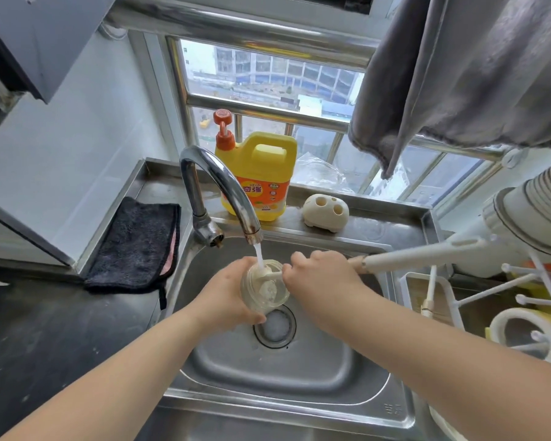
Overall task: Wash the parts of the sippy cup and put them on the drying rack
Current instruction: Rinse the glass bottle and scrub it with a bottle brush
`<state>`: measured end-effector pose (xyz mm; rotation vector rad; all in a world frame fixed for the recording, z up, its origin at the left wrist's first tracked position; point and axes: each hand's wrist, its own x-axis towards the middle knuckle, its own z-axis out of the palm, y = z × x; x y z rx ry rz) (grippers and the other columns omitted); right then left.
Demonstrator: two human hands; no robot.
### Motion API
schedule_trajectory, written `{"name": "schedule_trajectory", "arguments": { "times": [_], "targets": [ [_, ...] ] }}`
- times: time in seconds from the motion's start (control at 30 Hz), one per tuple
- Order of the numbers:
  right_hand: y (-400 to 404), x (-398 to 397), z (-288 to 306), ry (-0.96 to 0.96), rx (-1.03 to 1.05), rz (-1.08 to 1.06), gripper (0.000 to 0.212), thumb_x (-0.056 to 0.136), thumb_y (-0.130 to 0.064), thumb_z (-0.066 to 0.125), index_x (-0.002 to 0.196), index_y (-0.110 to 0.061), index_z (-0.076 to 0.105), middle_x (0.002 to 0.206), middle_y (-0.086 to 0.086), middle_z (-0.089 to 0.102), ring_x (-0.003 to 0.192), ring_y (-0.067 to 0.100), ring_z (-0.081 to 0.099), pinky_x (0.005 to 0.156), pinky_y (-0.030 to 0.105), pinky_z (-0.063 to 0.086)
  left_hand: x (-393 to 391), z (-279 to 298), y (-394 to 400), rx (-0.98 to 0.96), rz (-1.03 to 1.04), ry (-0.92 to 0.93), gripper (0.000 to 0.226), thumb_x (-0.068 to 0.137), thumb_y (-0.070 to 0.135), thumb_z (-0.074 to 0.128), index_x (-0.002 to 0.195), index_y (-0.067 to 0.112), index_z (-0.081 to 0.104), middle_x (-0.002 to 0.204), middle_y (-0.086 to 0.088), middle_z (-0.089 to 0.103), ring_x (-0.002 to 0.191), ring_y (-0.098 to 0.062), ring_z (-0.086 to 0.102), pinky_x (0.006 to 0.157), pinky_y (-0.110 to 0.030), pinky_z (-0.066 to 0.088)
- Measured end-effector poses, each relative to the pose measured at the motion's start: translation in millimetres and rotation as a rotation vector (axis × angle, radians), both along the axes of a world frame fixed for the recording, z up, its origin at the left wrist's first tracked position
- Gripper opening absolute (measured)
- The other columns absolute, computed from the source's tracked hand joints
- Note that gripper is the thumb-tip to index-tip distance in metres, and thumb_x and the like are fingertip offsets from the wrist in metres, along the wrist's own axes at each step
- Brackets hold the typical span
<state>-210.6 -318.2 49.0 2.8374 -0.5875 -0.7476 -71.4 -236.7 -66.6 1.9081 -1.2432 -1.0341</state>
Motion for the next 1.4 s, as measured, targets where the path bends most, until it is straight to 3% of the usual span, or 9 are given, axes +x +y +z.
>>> {"name": "schedule_trajectory", "arguments": {
  "times": [0.23, 0.43, 0.63, 0.77, 0.9, 1.0, 1.17, 1.3, 1.4],
  "targets": [
    [-16, 4, -9, 0.028, 0.525, -0.391, 0.019, 0.095, -0.016, 0.044, 0.096, -0.011, 0.063, 0.073, 0.003, 0.056, 0.059, 0.017, 0.05, 0.053, 0.024, 0.041, 4, -1, 2, -0.162, 0.001, -0.305, 0.079, 0.051, 0.038, 0.078, 0.125, 0.024, 0.055, 0.118, 0.014, 0.052, 0.115, -0.012, 0.048, 0.098, -0.034, 0.043],
    [-21, 0, -22, -0.292, 1.279, -1.058, 0.025, 0.102, -0.014, 0.039, 0.095, -0.005, 0.061, 0.057, 0.002, 0.044, 0.038, 0.006, 0.029, 0.034, 0.014, 0.019, 5, 5, -10, -0.152, 0.034, -0.454, 0.083, 0.058, 0.032, 0.086, 0.132, 0.017, 0.049, 0.127, 0.003, 0.05, 0.122, -0.017, 0.041, 0.095, -0.026, 0.037],
    [-14, 0, -21, -0.073, 0.588, -0.434, 0.022, 0.097, -0.02, 0.046, 0.082, -0.015, 0.061, 0.073, 0.002, 0.057, 0.064, 0.02, 0.052, 0.058, 0.025, 0.044, 5, -1, -4, -0.144, -0.001, -0.432, 0.084, 0.06, 0.028, 0.085, 0.135, 0.016, 0.048, 0.134, 0.003, 0.05, 0.126, -0.018, 0.041, 0.099, -0.025, 0.034],
    [-8, 6, -9, -0.065, 0.051, -0.037, 0.019, 0.088, -0.008, 0.053, 0.104, -0.013, 0.06, 0.094, 0.005, 0.057, 0.09, 0.029, 0.061, 0.056, 0.031, 0.033, 11, 1, 0, -0.061, -0.005, -0.305, 0.088, 0.057, 0.024, 0.086, 0.135, 0.027, 0.043, 0.123, 0.019, 0.044, 0.12, -0.008, 0.042, 0.097, -0.021, 0.035],
    [-6, 8, -11, -0.121, -0.154, 0.11, 0.026, 0.06, -0.02, 0.078, 0.082, -0.014, 0.066, 0.077, 0.002, 0.062, 0.065, 0.022, 0.063, 0.044, 0.024, 0.014, 18, -1, 2, -0.051, -0.056, -0.294, 0.09, 0.054, 0.022, 0.087, 0.133, 0.028, 0.045, 0.118, 0.021, 0.044, 0.11, -0.001, 0.041, 0.091, -0.016, 0.033],
    [0, 6, -22, -0.011, 0.028, -0.018, 0.024, 0.087, -0.005, 0.054, 0.111, -0.009, 0.057, 0.105, 0.006, 0.058, 0.096, 0.029, 0.062, 0.06, 0.031, 0.035, 19, -5, 4, -0.113, -0.066, -0.358, 0.089, 0.055, 0.023, 0.085, 0.135, 0.026, 0.045, 0.125, 0.018, 0.044, 0.12, -0.006, 0.038, 0.099, -0.022, 0.035],
    [-6, 7, -29, 0.003, 0.474, -0.276, 0.02, 0.096, -0.013, 0.043, 0.099, -0.006, 0.062, 0.076, 0.005, 0.05, 0.063, 0.022, 0.048, 0.047, 0.024, 0.035, 12, -9, 8, -0.313, -0.051, -0.535, 0.08, 0.05, 0.026, 0.09, 0.122, 0.016, 0.058, 0.12, -0.002, 0.06, 0.114, -0.026, 0.054, 0.087, -0.033, 0.048],
    [-6, 2, -21, -0.308, 1.267, -0.97, 0.03, 0.103, -0.022, 0.035, 0.101, -0.008, 0.062, 0.06, 0.0, 0.046, 0.04, 0.006, 0.035, 0.036, 0.015, 0.027, 12, -1, 0, -0.415, 0.056, -0.748, 0.09, 0.037, 0.036, 0.094, 0.115, 0.012, 0.057, 0.11, -0.012, 0.067, 0.103, -0.038, 0.063, 0.086, -0.05, 0.049],
    [-1, -7, -26, -0.25, 1.081, -0.826, 0.029, 0.102, -0.025, 0.038, 0.103, -0.012, 0.064, 0.063, -0.003, 0.048, 0.047, 0.009, 0.04, 0.043, 0.019, 0.033, 16, -4, 0, -0.368, 0.015, -0.789, 0.09, 0.034, 0.038, 0.095, 0.113, 0.01, 0.06, 0.108, -0.012, 0.068, 0.102, -0.039, 0.064, 0.082, -0.055, 0.052]
  ]
}}
